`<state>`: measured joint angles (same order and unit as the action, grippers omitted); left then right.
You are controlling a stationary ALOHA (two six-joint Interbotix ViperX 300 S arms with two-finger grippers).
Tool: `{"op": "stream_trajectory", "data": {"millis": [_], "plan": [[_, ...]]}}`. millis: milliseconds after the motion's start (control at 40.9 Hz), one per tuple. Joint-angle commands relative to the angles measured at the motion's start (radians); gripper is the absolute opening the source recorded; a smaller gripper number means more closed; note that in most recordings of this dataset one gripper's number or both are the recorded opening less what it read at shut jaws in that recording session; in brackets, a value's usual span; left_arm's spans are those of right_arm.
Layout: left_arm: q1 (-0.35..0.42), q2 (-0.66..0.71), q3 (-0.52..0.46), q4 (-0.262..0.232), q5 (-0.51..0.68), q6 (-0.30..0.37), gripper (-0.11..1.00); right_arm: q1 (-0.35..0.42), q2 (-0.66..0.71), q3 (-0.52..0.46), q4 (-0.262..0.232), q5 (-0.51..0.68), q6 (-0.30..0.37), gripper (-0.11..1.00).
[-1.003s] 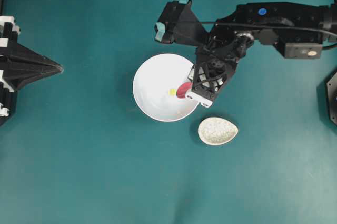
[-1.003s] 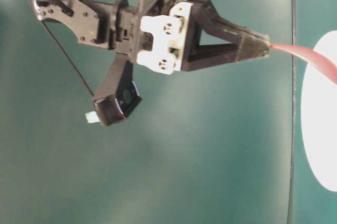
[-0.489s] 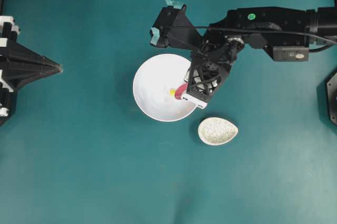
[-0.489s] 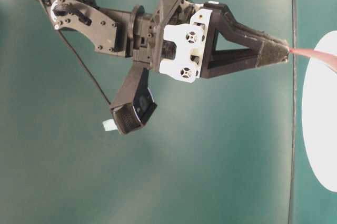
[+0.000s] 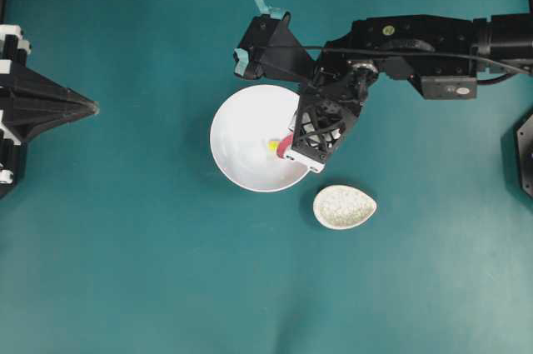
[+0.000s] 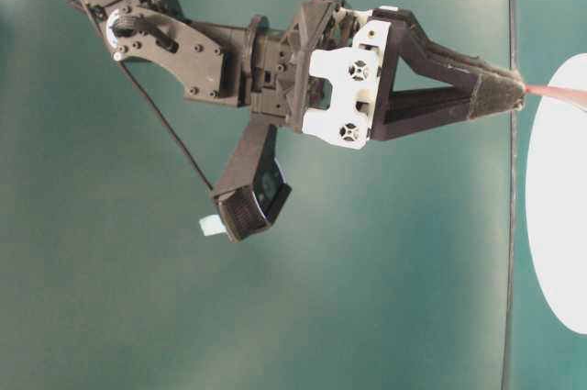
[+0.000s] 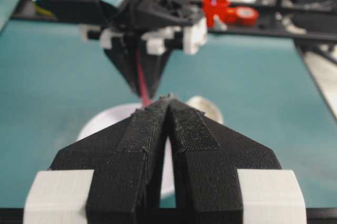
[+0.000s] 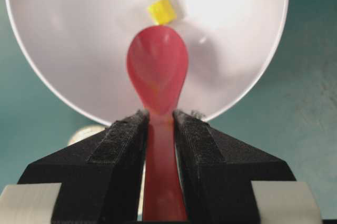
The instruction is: Scoop the yellow hexagonal prism block from the bowl with a spoon using the right arm.
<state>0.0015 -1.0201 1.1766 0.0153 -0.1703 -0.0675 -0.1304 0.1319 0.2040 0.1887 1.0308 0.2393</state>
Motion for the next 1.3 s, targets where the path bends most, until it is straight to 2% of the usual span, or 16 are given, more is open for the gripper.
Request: {"op": "stream_trajectory", "data": {"millis": [0, 392, 906, 1273], "plan": [[0.002, 0.003, -0.028, 0.003, -0.009, 0.000, -0.01, 0.000, -0.009, -0.021, -0.002, -0.015, -0.002, 0.23], [0.002, 0.000, -0.029, 0.003, -0.009, 0.000, -0.01, 0.000, 0.025, -0.015, -0.003, -0.101, -0.008, 0.23], [0.002, 0.000, -0.029, 0.003, -0.009, -0.002, -0.01, -0.002, 0.041, -0.012, -0.034, -0.204, -0.015, 0.23], [0.002, 0.000, -0.029, 0.003, -0.009, 0.000, -0.01, 0.011, 0.040, 0.034, -0.048, -0.324, -0.015, 0.23]]}}
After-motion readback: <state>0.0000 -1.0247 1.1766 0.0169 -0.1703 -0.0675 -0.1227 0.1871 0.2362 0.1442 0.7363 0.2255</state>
